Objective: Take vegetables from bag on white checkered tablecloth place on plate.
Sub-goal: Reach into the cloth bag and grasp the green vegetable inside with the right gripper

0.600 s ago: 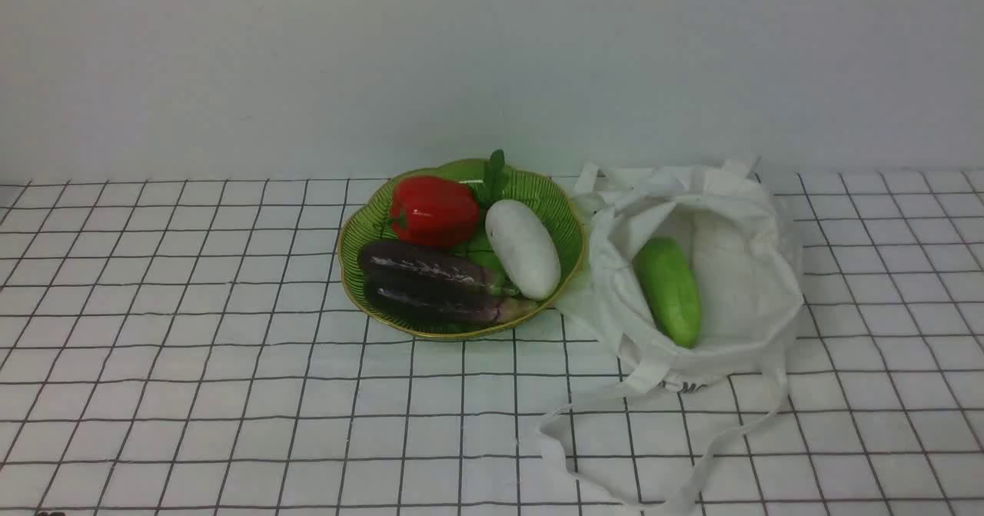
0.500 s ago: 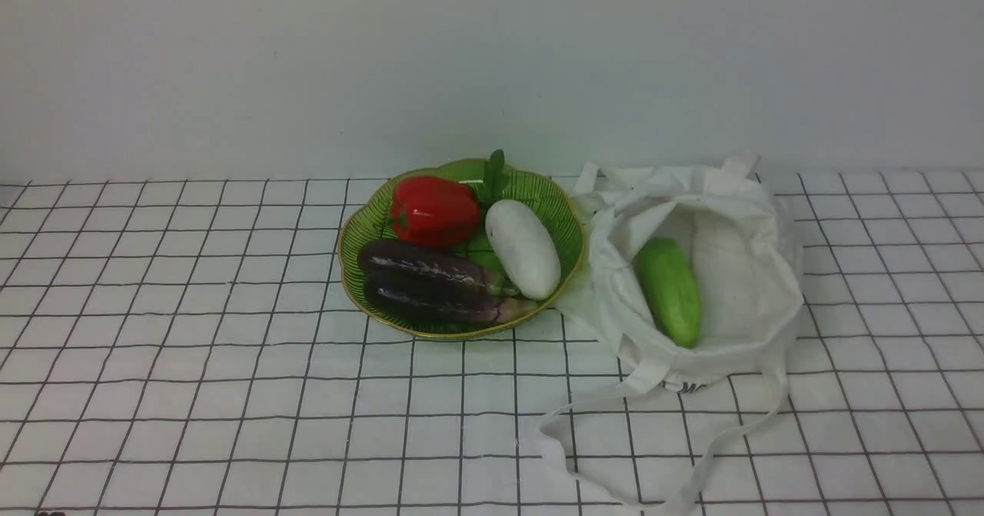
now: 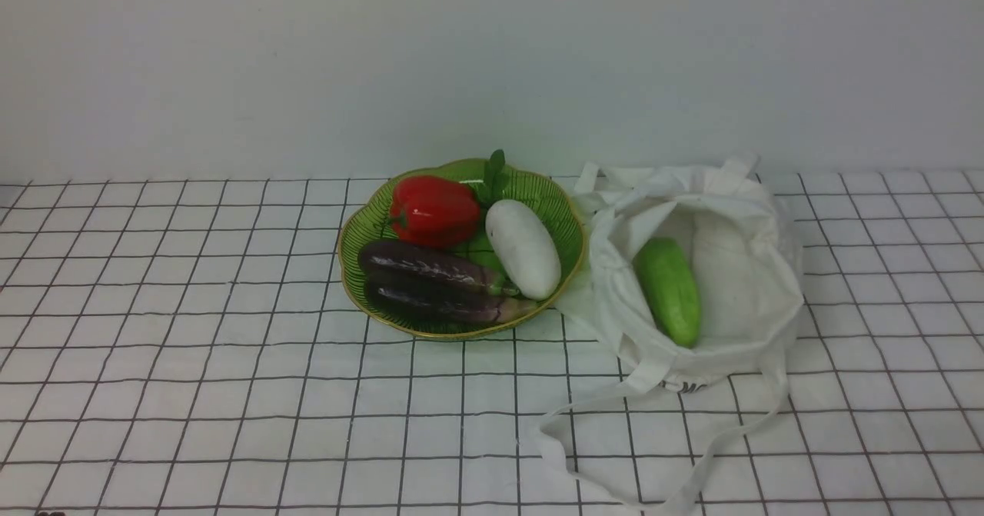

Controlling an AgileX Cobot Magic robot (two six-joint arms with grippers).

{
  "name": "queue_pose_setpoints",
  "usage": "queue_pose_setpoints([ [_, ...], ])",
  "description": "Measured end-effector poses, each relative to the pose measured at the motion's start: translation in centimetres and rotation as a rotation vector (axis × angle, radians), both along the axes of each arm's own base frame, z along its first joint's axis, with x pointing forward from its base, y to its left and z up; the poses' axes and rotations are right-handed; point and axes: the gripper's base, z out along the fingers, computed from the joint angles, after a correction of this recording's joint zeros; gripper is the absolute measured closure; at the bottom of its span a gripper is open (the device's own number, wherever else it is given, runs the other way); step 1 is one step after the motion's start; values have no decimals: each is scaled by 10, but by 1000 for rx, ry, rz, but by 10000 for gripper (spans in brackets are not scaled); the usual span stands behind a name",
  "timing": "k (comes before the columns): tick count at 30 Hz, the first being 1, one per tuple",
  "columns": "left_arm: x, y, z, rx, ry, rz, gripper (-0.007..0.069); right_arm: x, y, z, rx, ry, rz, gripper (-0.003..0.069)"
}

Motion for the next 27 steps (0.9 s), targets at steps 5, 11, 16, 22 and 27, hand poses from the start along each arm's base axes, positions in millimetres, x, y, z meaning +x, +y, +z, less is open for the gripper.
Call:
queue_pose_setpoints([
  [5,0,0,0,0,0,0,632,0,2,2,157,-10,-8,674],
  [11,0,0,0,0,0,0,632,1,8,8,746,-3,-30,674],
  [16,0,0,0,0,0,0,632,0,9,10,907,9,-32,674],
  [22,0,0,0,0,0,0,632,-5,10,46,721,-78,36,674],
  [27,0,0,0,0,0,0,632,11,11,106,381,-8,43,673],
])
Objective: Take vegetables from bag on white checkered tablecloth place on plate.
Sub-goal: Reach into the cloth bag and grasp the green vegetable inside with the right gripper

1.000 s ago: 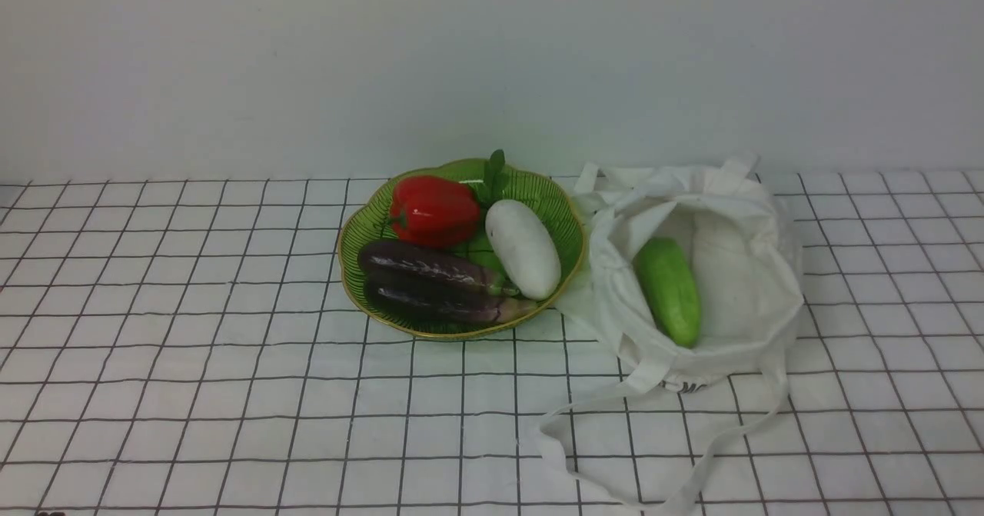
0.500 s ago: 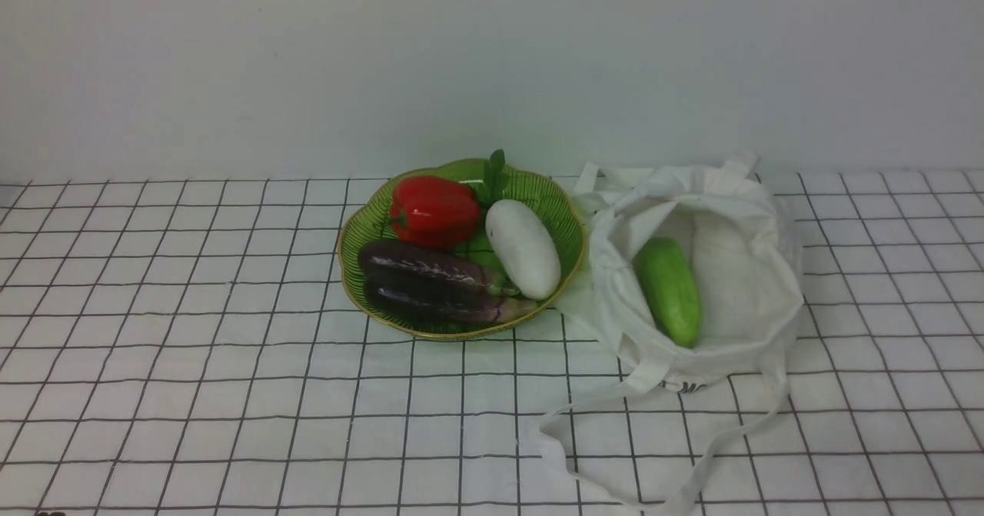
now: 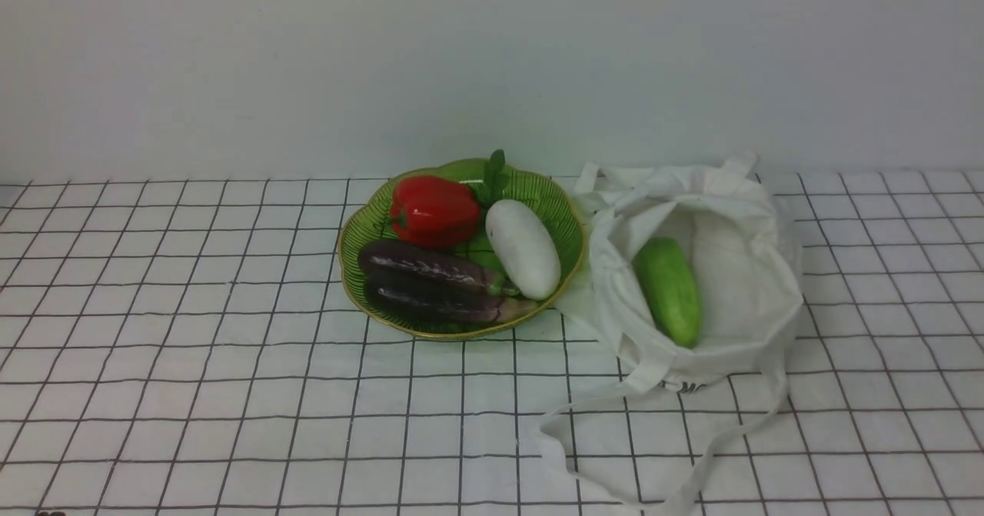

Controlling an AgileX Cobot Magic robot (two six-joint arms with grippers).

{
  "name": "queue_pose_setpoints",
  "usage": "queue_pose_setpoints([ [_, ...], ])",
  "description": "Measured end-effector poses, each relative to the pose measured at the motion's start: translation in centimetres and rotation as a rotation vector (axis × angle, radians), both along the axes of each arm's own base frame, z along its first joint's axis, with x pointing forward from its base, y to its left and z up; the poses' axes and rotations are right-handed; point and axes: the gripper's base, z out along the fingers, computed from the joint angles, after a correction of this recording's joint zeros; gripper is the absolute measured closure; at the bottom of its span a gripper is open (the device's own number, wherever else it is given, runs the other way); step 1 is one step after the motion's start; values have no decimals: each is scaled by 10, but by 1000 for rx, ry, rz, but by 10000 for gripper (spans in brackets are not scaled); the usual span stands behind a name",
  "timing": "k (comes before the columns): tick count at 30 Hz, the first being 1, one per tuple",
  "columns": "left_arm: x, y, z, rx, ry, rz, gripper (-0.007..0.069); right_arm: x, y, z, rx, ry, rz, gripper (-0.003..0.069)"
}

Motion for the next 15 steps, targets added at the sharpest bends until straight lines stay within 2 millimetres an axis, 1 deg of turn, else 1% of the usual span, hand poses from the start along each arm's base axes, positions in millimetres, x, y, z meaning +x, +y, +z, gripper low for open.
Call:
queue_pose_setpoints([
  [1,0,0,0,0,0,0,632,14,1,9,-86,114,11,673],
  [2,0,0,0,0,0,0,632,21,0,8,-114,168,11,673],
  [3,0,0,0,0,0,0,632,34,1,9,-143,263,16,673],
  [5,0,0,0,0,0,0,632,63,2,2,-169,446,21,673],
  [6,0,0,0,0,0,0,632,69,3,1,-171,478,23,673],
  [7,0,0,0,0,0,0,632,90,5,-6,-171,579,33,673],
  [8,0,0,0,0,0,0,632,106,8,-12,-170,637,50,671],
  [10,0,0,0,0,0,0,632,136,19,-22,-181,720,101,669],
  [12,0,0,0,0,0,0,632,164,33,-31,-215,755,163,665],
  [13,0,0,0,0,0,0,632,175,39,-34,-232,763,185,662],
  [14,0,0,0,0,0,0,632,177,41,-35,-233,766,189,662],
  [15,0,0,0,0,0,0,632,198,52,-41,-260,785,223,652],
])
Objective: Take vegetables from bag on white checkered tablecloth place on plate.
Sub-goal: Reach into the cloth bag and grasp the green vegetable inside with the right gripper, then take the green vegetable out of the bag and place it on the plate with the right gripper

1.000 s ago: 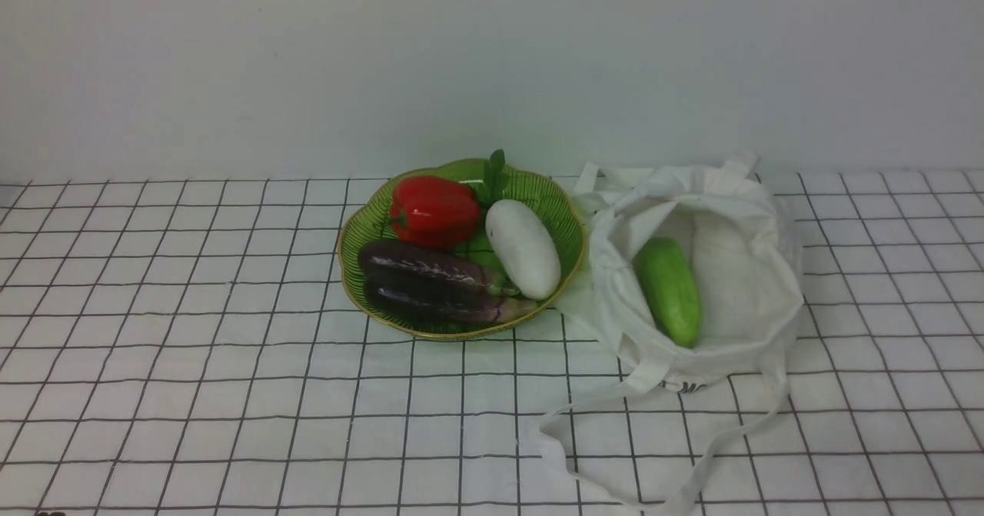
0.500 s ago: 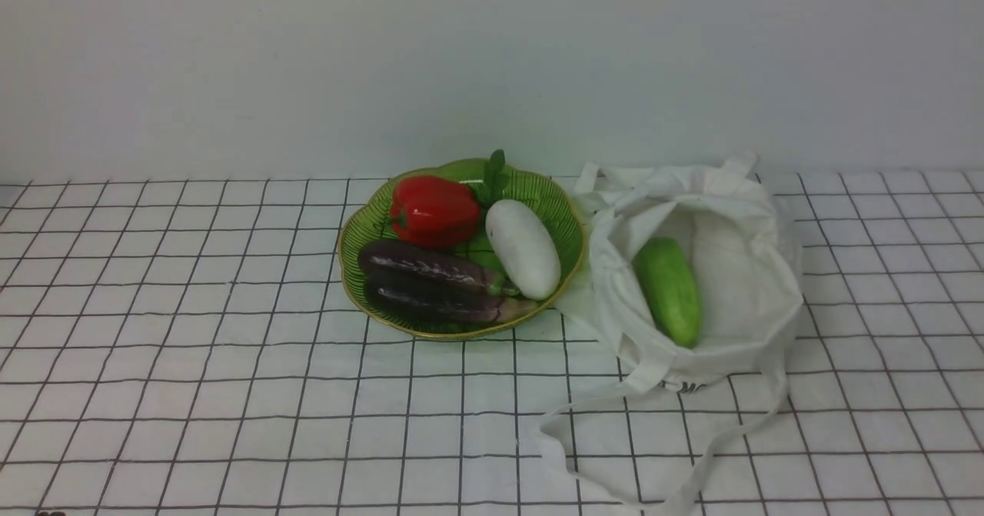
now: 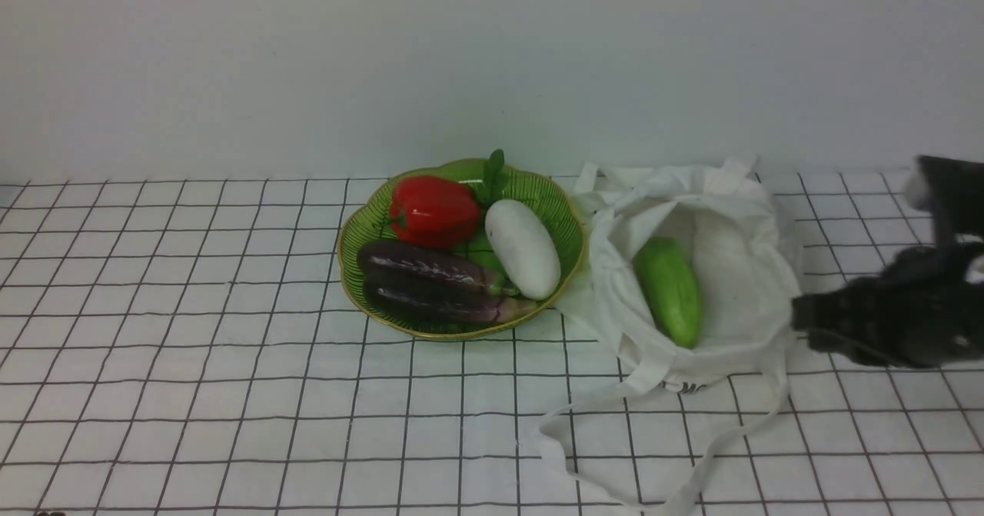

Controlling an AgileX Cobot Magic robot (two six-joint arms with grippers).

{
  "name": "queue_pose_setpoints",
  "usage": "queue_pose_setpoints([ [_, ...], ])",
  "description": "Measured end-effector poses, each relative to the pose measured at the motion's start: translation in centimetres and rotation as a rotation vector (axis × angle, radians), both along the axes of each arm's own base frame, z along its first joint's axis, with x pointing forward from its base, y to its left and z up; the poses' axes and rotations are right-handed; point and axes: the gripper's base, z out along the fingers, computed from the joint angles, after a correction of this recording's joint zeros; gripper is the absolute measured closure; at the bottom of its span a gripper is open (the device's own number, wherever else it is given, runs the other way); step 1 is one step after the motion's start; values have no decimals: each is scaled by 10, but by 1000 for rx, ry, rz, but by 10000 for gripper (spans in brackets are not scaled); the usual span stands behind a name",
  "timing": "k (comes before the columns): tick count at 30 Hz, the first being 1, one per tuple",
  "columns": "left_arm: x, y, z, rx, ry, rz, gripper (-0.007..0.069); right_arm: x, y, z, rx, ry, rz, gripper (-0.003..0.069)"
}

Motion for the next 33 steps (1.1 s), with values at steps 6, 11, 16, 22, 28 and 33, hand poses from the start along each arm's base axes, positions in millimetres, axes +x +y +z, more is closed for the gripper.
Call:
queue_pose_setpoints([
  [6,0,0,0,0,0,0,632,59,21,-18,-70,36,72,583],
  [11,0,0,0,0,0,0,632,101,34,-38,-64,50,71,438],
  [16,0,0,0,0,0,0,632,128,45,-74,-53,97,65,230],
  [22,0,0,0,0,0,0,632,137,47,-100,-64,138,66,85],
  [28,0,0,0,0,0,0,632,138,47,-99,-73,126,84,251],
  [33,0,0,0,0,0,0,632,131,45,-76,-108,154,134,258],
])
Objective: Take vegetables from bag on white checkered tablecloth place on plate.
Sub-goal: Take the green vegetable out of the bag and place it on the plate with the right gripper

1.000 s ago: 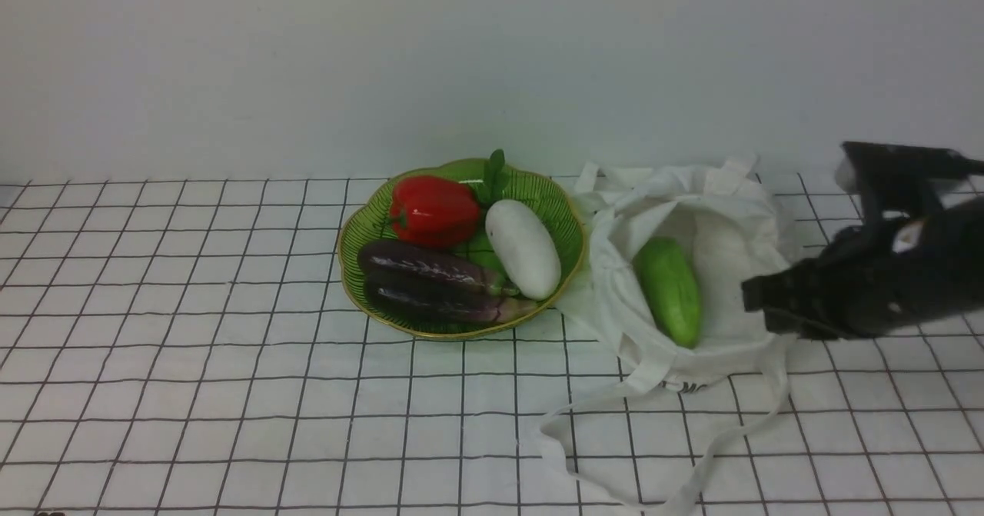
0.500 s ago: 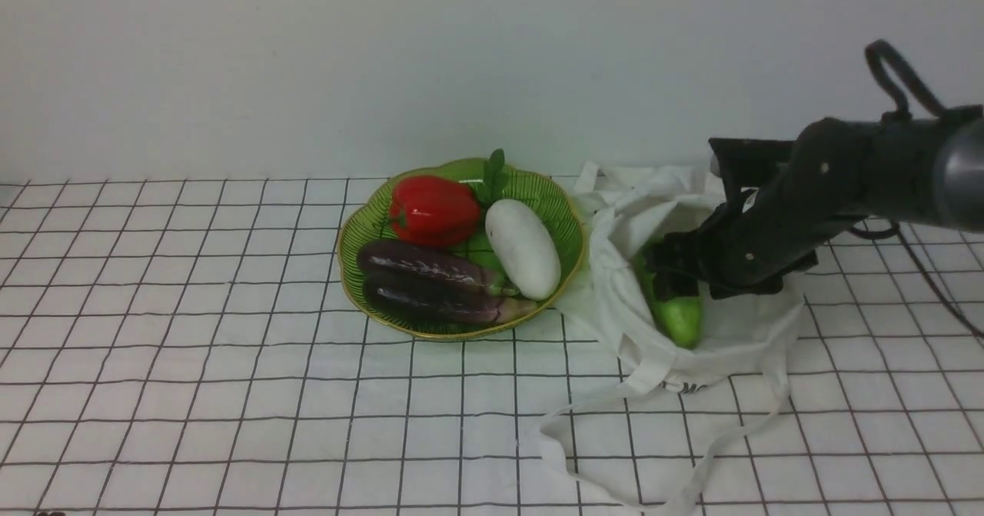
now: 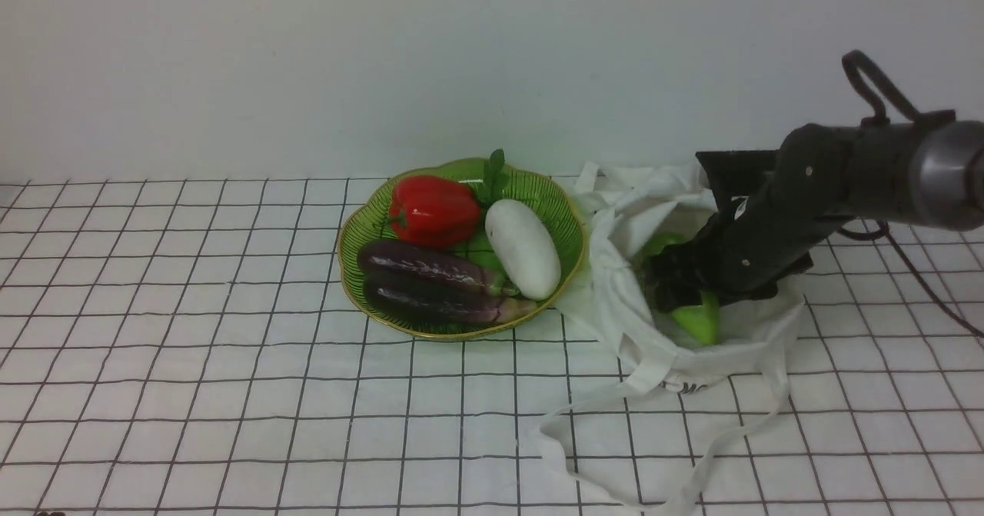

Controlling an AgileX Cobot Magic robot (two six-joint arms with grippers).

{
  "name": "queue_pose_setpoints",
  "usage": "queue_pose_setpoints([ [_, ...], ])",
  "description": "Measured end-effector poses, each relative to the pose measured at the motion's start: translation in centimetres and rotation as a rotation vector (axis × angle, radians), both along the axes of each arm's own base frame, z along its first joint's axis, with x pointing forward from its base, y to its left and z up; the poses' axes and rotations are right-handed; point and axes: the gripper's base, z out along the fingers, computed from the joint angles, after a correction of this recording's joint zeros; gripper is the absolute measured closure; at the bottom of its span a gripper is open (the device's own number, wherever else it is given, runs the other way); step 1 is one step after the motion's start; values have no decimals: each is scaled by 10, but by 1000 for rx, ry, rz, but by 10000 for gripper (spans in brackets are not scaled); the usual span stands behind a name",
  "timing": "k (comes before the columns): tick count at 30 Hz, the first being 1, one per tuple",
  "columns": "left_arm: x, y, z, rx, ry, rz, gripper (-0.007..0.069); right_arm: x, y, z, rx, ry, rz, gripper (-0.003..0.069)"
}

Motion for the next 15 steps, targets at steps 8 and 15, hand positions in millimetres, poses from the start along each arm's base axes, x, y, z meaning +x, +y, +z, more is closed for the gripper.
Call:
queue_pose_setpoints([
  [8,0,0,0,0,0,0,632,-53,-11,104,12,22,48,258],
  [15,0,0,0,0,0,0,632,-58,12,146,229,-224,77,258],
])
